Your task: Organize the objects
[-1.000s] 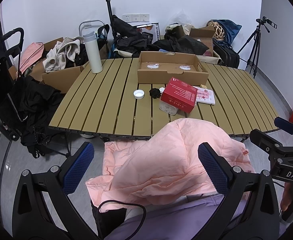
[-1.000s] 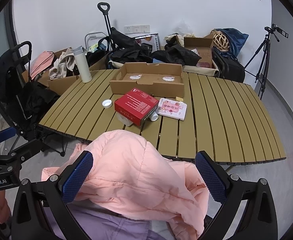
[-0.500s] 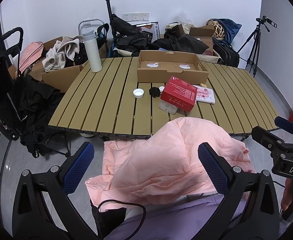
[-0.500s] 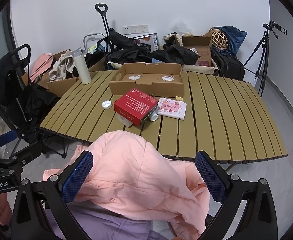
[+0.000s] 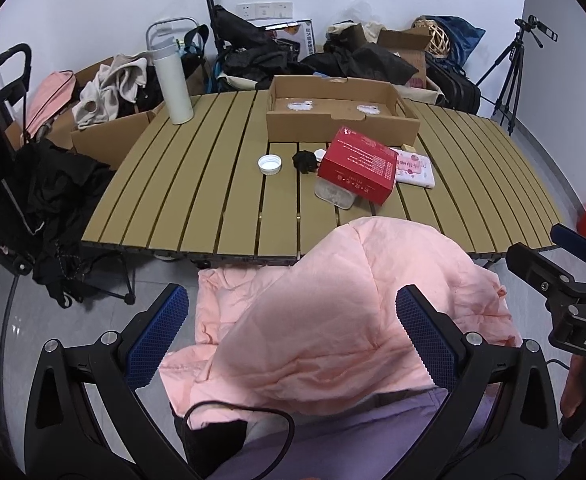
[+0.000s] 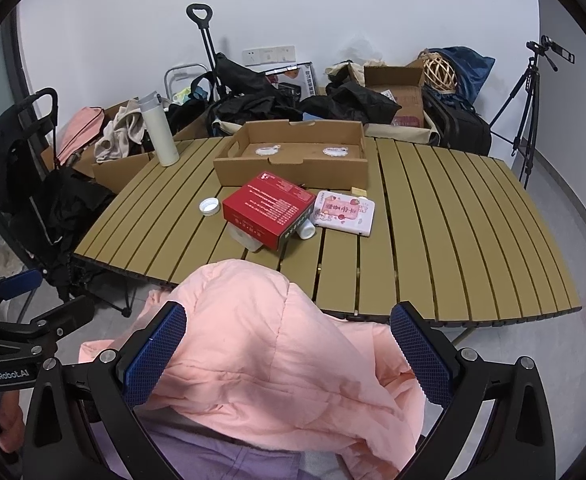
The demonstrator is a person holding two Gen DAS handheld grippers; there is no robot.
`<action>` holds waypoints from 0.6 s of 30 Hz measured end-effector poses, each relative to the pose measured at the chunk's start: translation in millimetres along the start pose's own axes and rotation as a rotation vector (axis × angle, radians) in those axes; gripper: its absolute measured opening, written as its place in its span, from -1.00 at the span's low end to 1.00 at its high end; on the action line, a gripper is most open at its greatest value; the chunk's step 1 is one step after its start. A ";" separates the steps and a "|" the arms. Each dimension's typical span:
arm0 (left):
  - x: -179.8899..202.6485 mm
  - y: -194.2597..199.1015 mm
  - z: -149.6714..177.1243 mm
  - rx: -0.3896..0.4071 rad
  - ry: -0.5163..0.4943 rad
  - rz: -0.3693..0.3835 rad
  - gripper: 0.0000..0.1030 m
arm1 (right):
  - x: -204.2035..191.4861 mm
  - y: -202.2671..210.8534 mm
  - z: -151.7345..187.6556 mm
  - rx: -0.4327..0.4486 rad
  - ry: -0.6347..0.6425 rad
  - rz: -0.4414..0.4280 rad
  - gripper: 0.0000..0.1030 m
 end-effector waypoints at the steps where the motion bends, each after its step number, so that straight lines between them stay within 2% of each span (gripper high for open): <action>1: -0.3 -5.1 -2.9 -0.006 -0.005 0.001 1.00 | 2.5 -6.1 0.0 0.004 -0.007 -0.009 1.00; 6: -2.1 -49.3 -34.8 -0.088 -0.019 0.041 1.00 | 19.6 -38.7 -11.7 0.013 -0.029 -0.031 1.00; 7: -0.6 -57.8 -44.4 -0.075 -0.029 0.057 1.00 | 24.0 -44.8 -18.2 0.027 -0.027 -0.026 1.00; 9: 1.0 -70.8 -64.3 -0.005 -0.025 0.083 1.00 | 35.8 -61.4 -33.0 0.111 -0.029 -0.037 1.00; 10: 2.9 -78.6 -76.1 0.040 -0.019 0.137 1.00 | 39.0 -70.3 -36.9 0.145 -0.029 -0.056 1.00; 11: 4.7 -85.8 -83.5 0.049 -0.014 0.179 1.00 | 42.9 -88.6 -41.2 0.132 -0.032 -0.084 1.00; 12: 9.2 -96.0 -91.3 0.030 -0.031 0.226 1.00 | 44.7 -108.7 -44.5 0.047 -0.024 -0.115 1.00; 13: 20.4 -111.9 -99.2 -0.017 -0.093 0.242 1.00 | 47.7 -138.9 -50.2 -0.093 -0.030 -0.177 1.00; 14: 28.3 -123.6 -103.4 -0.040 -0.134 0.235 1.00 | 52.9 -153.6 -51.0 -0.135 -0.074 -0.212 1.00; 16: 42.8 -152.9 -112.7 -0.063 -0.184 0.223 1.00 | 67.8 -175.3 -52.5 -0.130 -0.194 -0.244 1.00; 17: 46.2 -164.4 -116.9 -0.079 -0.186 0.235 0.97 | 71.3 -187.9 -56.8 -0.141 -0.211 -0.225 0.95; 18: 48.9 -181.5 -120.6 -0.115 -0.175 0.271 0.84 | 71.8 -198.1 -61.2 -0.148 -0.210 -0.219 0.86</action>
Point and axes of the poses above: each gripper's, at about its wrist camera, not at the fingertips, and y roughly against the way its jaws point, x to its right, z to its underside, the point moved 1 cm from there along -y, roughly the way its jaws point, and after that the axes turned 15 degrees about y, right-handed, at the moved point
